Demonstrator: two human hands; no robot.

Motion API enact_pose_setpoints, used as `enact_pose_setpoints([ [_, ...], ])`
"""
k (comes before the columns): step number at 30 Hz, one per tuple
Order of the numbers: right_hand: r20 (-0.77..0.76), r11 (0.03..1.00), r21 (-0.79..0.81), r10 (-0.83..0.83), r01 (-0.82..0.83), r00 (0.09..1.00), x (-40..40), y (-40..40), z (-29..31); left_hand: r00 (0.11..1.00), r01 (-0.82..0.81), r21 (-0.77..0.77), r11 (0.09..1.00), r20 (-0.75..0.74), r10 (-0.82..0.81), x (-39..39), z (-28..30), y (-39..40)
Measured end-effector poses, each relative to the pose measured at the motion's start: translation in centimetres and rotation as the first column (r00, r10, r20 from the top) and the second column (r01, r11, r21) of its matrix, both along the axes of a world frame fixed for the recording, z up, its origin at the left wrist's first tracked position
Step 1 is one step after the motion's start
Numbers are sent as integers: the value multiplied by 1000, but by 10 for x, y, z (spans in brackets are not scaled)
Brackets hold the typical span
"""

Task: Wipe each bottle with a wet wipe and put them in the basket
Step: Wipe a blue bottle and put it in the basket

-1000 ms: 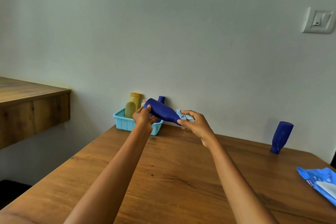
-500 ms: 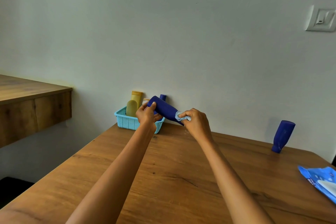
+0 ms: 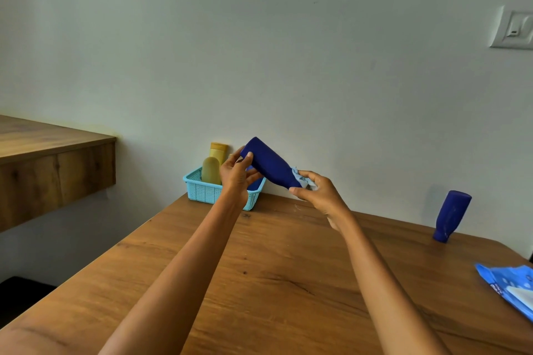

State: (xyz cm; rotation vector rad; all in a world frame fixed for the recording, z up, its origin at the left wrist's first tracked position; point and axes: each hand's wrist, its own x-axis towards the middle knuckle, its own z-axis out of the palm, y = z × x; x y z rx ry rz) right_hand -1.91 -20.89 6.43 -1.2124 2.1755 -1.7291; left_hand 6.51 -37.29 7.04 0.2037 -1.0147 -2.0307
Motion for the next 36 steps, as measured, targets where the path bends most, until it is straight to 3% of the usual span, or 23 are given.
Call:
enact_pose_setpoints([
  [3, 162, 991, -85, 116, -103, 980, 1, 4, 0, 999, 43, -26, 999, -29, -44, -1, 0, 1],
  [6, 345, 956, -209, 271, -208, 899, 0, 7, -1, 996, 68, -57, 996, -45, -71, 0, 1, 1],
  [9, 392, 950, -236, 286, -205, 874, -1, 8, -4, 996, 73, -84, 994, -46, -77, -1, 2, 1],
  [11, 278, 981, -156, 157, -117, 948, -1, 4, -7, 998, 48, -86, 995, -38, -51, -2, 1, -1],
  [14, -67, 984, -100, -154, 146, 986, 3, -4, -6, 1000, -19, -33, 999, -7, 19, -3, -1, -2],
  [16, -305, 952, -132, -305, 277, 902, 5, -11, -7, 996, -79, 18, 997, 35, 79, -5, -1, -2],
  [19, -588, 932, -173, -358, 320, 725, 7, -16, -11, 989, -127, 114, 985, 96, 116, -7, -1, 0],
  [21, -682, 938, -149, -326, 312, 655, 7, -17, -12, 989, -110, 171, 979, 114, 91, -6, -1, -1],
  [23, -684, 942, -136, -312, 305, 659, 6, -16, -14, 992, -62, 181, 981, 116, 42, -3, 0, -2],
  [25, -553, 937, -176, -347, 300, 757, 5, -16, -14, 994, 6, 140, 990, 107, -21, -1, 1, -3],
  [27, -282, 940, -209, -323, 271, 903, 6, -15, -13, 990, 80, 72, 994, 109, -87, 1, 2, -3],
  [29, 47, 957, -245, -148, 155, 988, 6, -13, -11, 983, 128, 26, 991, 132, -130, 1, 3, -2],
  [32, 411, 936, -349, 109, 46, 905, 10, -11, -7, 977, 139, -4, 990, 163, -137, 1, 2, 1],
  [36, 719, 874, -482, 348, 70, 602, 13, -8, -4, 980, 188, -79, 979, 80, -182, 1, 1, 0],
])
